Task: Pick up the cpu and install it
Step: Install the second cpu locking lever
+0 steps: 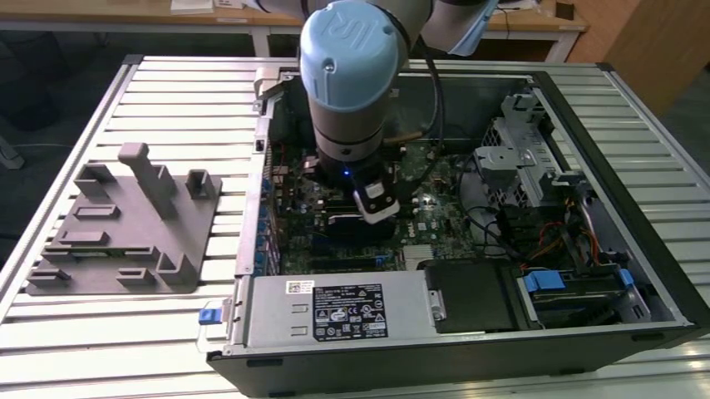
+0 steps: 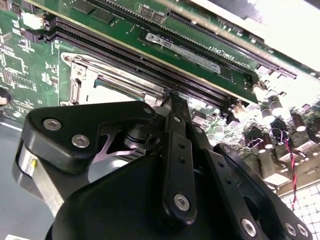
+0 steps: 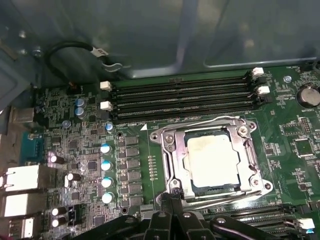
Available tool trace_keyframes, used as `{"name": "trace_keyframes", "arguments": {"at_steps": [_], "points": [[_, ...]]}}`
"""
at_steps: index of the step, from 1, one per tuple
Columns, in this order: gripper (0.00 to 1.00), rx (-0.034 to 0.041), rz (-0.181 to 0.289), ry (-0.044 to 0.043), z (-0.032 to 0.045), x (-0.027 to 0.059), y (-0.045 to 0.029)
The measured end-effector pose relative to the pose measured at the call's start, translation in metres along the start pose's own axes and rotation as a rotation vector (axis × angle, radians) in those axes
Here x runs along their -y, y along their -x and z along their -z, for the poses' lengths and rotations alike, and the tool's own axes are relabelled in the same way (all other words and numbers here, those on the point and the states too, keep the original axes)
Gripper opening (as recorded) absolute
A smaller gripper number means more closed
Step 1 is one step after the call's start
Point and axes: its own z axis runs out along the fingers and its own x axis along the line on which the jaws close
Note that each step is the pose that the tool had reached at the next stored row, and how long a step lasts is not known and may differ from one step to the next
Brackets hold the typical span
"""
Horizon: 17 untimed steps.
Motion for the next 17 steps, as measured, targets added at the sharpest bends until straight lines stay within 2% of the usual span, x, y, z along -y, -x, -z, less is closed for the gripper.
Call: {"name": "trace_keyframes", "arguments": {"at_steps": [7, 17], "points": [[0.11, 0.0046, -0.019, 0.0137, -0.0003, 0.0001, -0.0009], [0.11, 0.0075, -0.028, 0.0147, -0.0038, 0.0020, -0.0053]]}}
